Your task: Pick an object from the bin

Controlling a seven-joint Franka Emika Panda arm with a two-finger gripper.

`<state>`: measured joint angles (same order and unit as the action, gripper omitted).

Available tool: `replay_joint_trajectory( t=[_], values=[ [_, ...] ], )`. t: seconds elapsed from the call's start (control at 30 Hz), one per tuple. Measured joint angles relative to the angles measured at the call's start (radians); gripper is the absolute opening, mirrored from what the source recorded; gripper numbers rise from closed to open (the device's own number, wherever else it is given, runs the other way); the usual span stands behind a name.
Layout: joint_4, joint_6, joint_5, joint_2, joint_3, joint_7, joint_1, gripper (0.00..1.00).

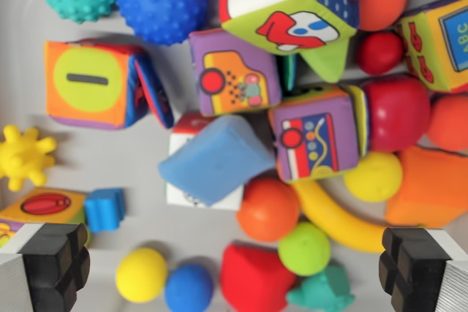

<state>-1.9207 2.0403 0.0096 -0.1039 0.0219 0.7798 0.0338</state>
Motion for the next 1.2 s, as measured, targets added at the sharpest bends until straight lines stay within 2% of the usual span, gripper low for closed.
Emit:
replay_joint_trajectory(
  t=[0.4, 0.6, 0.87, 1.2],
  values=[
    [0.000, 0.000, 0.000, 0.000, 0.000, 0.001, 0.000, 1.00],
    [-0.012, 0.006, 0.000, 0.001, 0.000, 0.025, -0.001, 1.00],
    [-0.057, 0.042, 0.000, 0.008, 0.000, 0.108, -0.009, 1.00],
    [-0.147, 0.112, -0.001, 0.023, 0.000, 0.284, -0.024, 1.00]
  ],
)
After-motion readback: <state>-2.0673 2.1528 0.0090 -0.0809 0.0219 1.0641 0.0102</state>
